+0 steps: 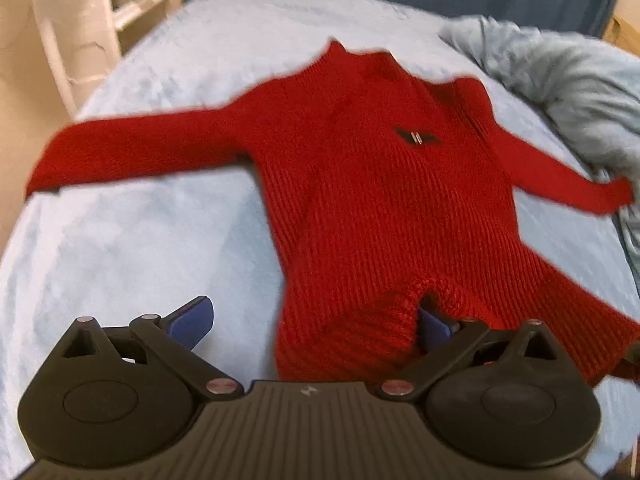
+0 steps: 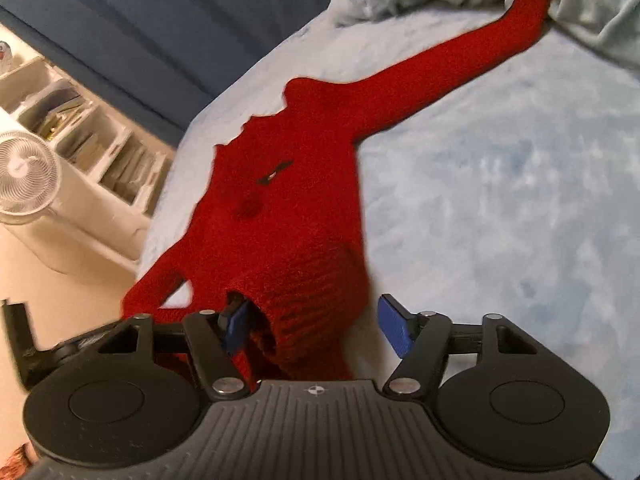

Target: Fold small clothes

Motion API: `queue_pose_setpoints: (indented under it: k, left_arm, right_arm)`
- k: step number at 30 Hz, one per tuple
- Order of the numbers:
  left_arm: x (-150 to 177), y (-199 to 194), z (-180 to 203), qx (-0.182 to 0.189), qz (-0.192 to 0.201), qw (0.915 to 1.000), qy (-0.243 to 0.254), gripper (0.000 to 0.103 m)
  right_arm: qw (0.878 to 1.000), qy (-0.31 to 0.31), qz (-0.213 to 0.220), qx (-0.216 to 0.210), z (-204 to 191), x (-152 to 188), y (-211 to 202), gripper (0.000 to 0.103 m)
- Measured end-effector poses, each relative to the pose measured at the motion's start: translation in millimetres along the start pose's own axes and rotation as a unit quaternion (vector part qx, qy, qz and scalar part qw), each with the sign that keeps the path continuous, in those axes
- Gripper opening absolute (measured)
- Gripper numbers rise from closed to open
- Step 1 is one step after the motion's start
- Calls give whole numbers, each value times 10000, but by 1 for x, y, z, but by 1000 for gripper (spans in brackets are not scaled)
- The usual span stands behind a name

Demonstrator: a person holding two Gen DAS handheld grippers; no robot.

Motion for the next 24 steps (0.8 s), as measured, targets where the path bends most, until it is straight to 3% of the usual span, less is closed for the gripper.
queue_pose_setpoints:
  k: [2, 4, 6, 9, 10, 11, 14, 18, 24]
  left_arm:
    - [17, 4, 4, 122, -221, 9995, 208, 102]
    - [37, 3, 8, 154, -382, 9982, 433, 102]
    - [59, -2, 9, 219, -426, 9969, 625, 103]
    - [90, -10, 7, 537, -436, 9954, 670, 103]
    - [100, -13, 7, 799, -428, 9939, 627, 103]
    - [108, -15, 8, 836, -472, 9938, 563, 103]
    - [127, -10, 17, 683, -611, 9940, 589, 103]
    - [136, -2, 39, 827, -678, 9913, 761, 103]
    - [145, 20, 77, 666, -768, 9861, 1313, 103]
  right_arm:
    - [9970, -381, -157, 652, 0, -1, 3, 10]
    - [9867, -1010, 133, 1264, -5, -12, -20, 10]
    - [9762, -1404, 412, 1599, -1, -34, -50, 9]
    - [9404, -1865, 746, 2743, 30, -77, -73, 9]
    - [9291, -1909, 779, 3069, 43, -92, -74, 9]
    - [9248, -1809, 788, 3253, 57, -106, -74, 9]
    - [9350, -1540, 704, 3117, 77, -128, -66, 9]
    - [9265, -1656, 713, 3303, 74, -130, -50, 9]
    - [9347, -1468, 599, 3182, 84, -129, -47, 10]
Point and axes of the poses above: each gripper's, at about its wrist camera, not at the fingertips, and y roughly the way its jaws point, z to its right, x to its underside, the point moved 3 cm from there along y, roughly the way its jaws point, and after that the axes turned 8 degrees about -z, right-handed, at the moved point
